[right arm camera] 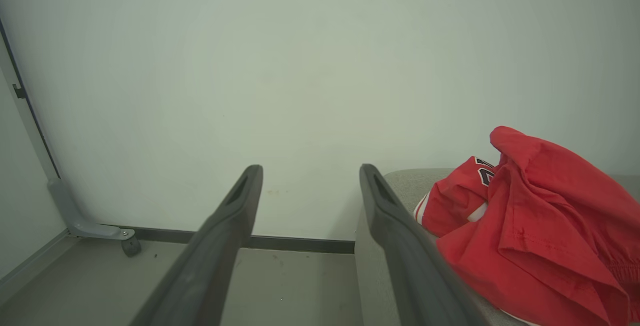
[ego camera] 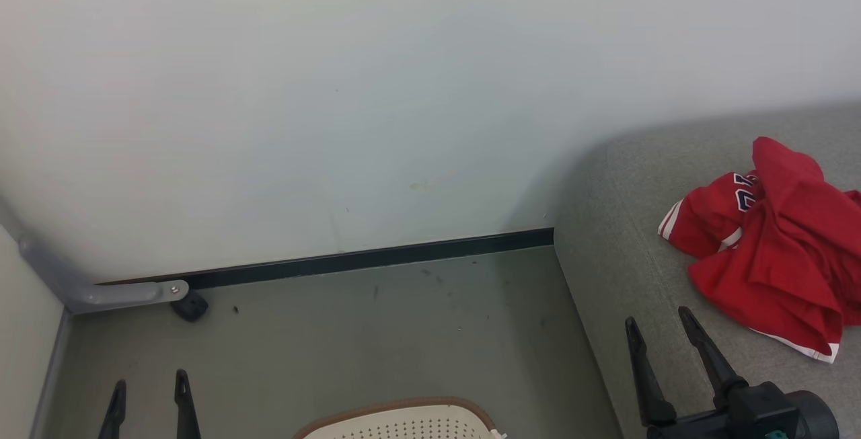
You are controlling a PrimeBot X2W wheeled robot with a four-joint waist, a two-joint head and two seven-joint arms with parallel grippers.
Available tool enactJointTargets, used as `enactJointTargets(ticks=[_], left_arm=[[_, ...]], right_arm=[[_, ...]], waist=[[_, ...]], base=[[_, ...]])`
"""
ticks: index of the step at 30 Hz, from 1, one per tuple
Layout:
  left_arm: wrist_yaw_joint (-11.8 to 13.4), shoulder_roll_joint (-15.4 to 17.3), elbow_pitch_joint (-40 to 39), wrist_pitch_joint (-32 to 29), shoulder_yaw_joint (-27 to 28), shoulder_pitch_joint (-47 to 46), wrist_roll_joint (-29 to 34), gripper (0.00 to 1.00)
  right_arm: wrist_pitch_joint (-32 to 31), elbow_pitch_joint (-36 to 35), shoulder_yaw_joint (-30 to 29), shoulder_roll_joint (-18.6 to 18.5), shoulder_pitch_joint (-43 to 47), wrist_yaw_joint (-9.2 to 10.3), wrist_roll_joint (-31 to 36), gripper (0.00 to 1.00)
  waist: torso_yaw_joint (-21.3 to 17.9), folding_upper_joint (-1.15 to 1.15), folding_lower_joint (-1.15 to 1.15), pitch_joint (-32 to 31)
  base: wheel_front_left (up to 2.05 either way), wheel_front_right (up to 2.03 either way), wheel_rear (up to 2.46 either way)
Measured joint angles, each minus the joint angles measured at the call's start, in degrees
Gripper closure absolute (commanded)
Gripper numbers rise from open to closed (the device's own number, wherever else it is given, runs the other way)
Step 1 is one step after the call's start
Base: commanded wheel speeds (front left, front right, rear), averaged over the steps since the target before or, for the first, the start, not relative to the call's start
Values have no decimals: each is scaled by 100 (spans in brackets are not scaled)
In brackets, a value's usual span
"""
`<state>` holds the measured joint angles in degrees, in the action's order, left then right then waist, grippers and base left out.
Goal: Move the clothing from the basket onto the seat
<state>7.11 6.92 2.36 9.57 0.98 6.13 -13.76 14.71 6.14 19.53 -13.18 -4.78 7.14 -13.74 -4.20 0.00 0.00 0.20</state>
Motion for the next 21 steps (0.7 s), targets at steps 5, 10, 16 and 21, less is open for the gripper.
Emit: enactJointTargets(ticks=[5, 10, 16, 21], left_arm=[[-5, -42, 171, -42, -16, 51, -11, 100], [-11, -118, 332, -49, -20, 135, -46, 100], [-93, -127, 431, -153, 5, 116, -401, 100], [-164, -148, 481, -246, 35, 99, -823, 100]], right_arm=[[-3, 154, 35, 45, 111, -1, -4, 100], [-14, 330, 53, 109, 294, -10, -53, 100], [-116, 361, -141, 160, 293, -89, -381, 100], [-256, 398, -277, 208, 288, -168, -828, 100]], waist=[[1, 0, 0, 6], [3, 0, 0, 7], [32, 0, 0, 6], [55, 0, 0, 4]], base=[[0, 0, 0], [0, 0, 0], [0, 0, 0], [0, 0, 0]])
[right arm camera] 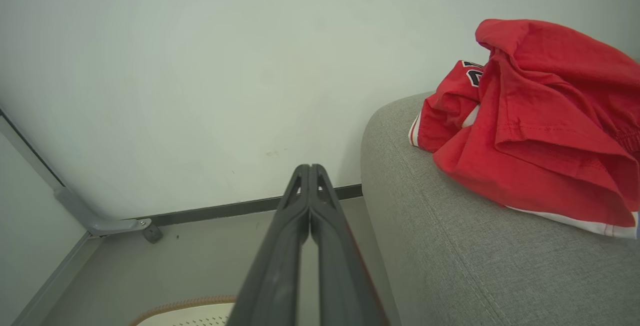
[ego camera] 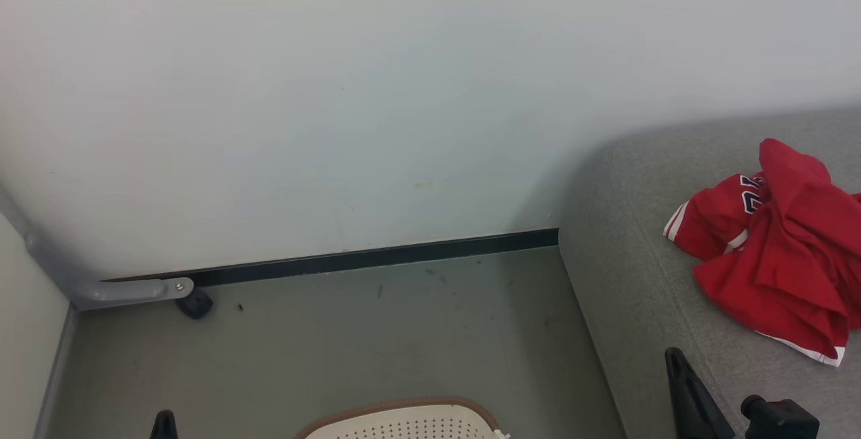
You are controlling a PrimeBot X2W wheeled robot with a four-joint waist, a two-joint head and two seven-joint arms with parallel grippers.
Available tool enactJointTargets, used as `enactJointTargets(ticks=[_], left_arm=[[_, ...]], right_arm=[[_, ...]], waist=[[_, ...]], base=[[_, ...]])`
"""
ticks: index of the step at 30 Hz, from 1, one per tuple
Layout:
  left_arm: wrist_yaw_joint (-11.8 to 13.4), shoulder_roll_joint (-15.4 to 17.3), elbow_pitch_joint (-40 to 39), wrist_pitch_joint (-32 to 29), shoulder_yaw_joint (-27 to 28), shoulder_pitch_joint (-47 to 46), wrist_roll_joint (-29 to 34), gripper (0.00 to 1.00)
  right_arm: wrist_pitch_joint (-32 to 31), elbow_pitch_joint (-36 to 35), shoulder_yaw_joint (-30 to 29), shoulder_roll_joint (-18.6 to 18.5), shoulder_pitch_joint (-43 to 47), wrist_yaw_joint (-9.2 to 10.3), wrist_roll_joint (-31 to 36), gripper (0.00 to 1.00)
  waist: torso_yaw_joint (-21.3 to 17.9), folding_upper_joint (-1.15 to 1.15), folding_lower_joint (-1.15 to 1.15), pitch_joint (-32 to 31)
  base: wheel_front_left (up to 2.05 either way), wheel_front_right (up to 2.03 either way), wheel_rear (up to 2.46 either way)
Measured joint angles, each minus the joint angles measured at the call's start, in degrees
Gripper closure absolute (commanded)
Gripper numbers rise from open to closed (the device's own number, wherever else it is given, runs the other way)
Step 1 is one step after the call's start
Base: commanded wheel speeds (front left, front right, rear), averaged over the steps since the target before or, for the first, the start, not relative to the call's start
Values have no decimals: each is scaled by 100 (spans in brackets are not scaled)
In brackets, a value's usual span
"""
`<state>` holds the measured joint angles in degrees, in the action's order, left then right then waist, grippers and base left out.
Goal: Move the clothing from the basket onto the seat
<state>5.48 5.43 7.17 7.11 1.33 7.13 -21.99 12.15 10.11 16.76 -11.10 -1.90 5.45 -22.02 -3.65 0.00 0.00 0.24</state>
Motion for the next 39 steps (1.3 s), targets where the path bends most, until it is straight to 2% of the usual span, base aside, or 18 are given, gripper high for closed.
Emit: enactJointTargets(ticks=[39], left_arm=[[-553, -130, 438, -656, 186, -489, -3203, 100]], right_arm=[[-893, 325, -1124, 382, -119, -548, -3206, 100]], waist=[[168, 0, 0, -8]], base=[[0, 0, 0]])
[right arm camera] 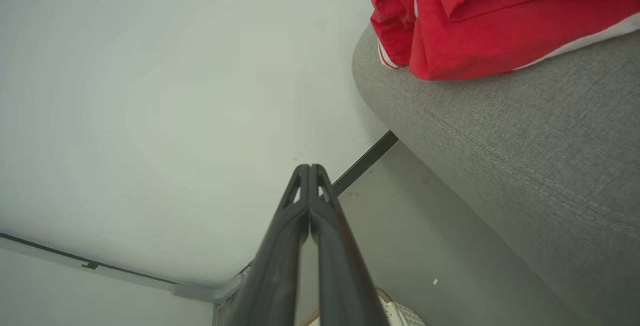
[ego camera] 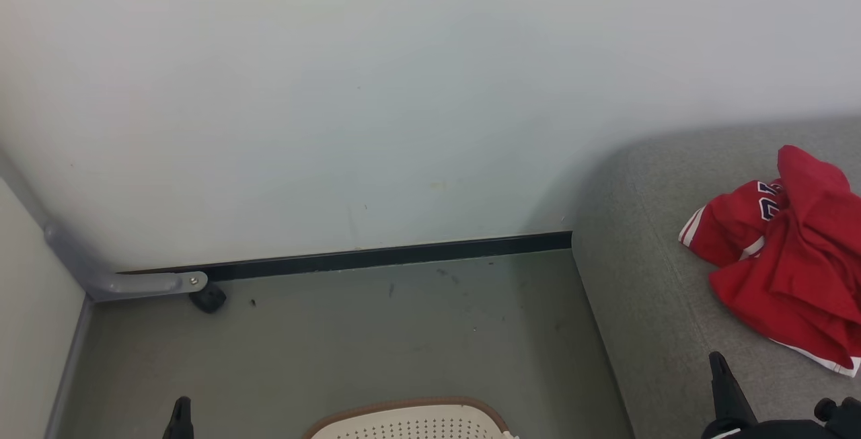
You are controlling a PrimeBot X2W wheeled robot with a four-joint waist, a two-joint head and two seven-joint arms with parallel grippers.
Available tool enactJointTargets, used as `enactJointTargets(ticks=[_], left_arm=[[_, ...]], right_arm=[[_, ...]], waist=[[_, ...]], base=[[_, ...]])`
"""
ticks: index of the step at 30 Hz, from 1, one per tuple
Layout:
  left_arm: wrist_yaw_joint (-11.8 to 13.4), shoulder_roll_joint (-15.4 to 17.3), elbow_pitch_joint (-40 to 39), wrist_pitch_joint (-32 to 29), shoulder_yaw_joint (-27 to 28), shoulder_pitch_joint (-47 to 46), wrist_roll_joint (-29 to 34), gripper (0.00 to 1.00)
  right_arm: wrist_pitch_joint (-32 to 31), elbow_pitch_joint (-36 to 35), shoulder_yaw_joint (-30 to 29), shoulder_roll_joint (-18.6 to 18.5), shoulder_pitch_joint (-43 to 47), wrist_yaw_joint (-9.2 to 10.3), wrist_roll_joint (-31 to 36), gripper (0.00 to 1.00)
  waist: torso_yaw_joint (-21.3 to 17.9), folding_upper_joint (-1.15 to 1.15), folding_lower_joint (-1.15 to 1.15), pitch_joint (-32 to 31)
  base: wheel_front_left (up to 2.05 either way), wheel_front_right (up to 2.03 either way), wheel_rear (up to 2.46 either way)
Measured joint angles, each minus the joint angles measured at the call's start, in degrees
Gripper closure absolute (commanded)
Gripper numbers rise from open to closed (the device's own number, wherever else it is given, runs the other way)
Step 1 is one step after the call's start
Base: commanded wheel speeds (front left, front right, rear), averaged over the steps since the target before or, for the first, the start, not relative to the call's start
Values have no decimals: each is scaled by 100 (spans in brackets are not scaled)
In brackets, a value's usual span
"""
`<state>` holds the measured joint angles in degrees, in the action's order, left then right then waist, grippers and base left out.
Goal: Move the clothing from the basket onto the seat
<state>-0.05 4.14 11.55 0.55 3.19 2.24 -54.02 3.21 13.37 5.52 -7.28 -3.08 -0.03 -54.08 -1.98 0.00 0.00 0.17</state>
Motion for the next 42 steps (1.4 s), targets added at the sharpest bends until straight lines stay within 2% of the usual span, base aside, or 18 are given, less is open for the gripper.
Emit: enactJointTargets(ticks=[42], left_arm=[[-613, -145, 474, -619, 185, -573, -3303, 100]], right_arm=[[-873, 341, -1173, 420, -142, -604, -3338, 100]], waist=[[178, 0, 0, -6]], base=[[0, 0, 0]])
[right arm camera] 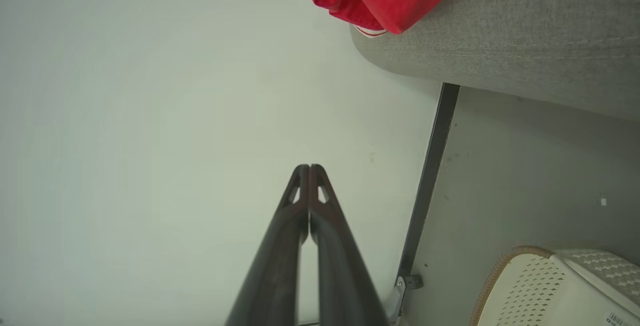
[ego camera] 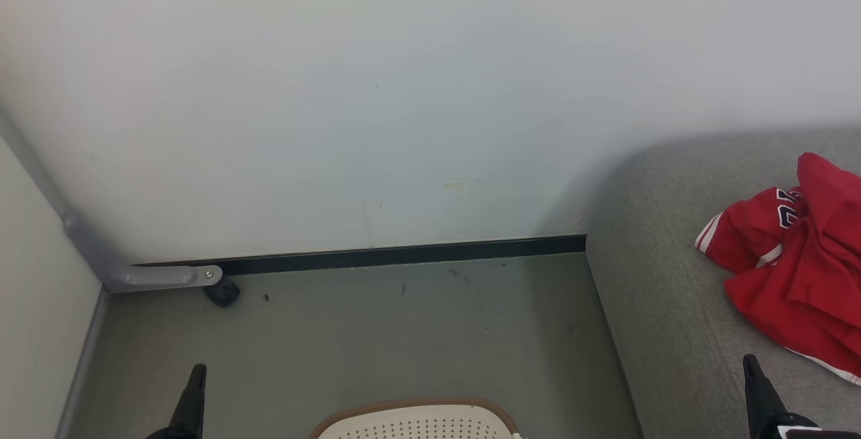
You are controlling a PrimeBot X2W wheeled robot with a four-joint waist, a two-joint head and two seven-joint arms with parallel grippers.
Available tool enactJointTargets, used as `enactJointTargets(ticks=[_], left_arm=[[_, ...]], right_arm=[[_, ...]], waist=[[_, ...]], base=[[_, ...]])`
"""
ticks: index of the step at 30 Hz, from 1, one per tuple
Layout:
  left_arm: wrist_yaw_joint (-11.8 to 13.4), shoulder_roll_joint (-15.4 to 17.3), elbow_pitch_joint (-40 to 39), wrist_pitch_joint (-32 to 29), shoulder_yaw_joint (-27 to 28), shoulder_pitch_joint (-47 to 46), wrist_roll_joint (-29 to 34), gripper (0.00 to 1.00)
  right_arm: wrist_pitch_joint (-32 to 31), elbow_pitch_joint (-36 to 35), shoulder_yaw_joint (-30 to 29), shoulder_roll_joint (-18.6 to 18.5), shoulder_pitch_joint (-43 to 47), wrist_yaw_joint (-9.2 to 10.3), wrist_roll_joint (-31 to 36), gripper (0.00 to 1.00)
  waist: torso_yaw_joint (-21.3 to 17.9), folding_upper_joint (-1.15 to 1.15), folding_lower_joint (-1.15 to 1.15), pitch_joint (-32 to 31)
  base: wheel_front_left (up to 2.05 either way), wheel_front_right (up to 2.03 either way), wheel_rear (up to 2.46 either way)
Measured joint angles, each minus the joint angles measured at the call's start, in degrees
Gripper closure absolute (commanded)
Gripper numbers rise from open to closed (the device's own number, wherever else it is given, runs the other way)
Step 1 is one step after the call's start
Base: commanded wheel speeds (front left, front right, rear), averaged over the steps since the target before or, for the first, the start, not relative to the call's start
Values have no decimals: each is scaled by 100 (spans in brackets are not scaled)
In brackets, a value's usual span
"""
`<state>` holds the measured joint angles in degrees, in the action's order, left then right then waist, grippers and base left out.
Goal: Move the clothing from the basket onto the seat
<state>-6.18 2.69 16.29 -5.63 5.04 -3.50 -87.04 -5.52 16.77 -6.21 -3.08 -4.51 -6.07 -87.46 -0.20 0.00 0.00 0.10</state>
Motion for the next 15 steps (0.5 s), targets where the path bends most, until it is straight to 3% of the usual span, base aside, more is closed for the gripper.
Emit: enactJointTargets(ticks=[6, 15], left_arm=[[-91, -27, 48, -90, 19, -102, -426, 100], [-91, -35, 57, -90, 20, -103, -463, 100]], right_arm=[[-97, 33, -138, 51, -77, -84, -390, 100], [-97, 35, -144, 55, -80, -85, -397, 100]], waist=[[20, 0, 0, -1], [20, 0, 0, -1]], base=[[0, 0, 0], [0, 0, 0]])
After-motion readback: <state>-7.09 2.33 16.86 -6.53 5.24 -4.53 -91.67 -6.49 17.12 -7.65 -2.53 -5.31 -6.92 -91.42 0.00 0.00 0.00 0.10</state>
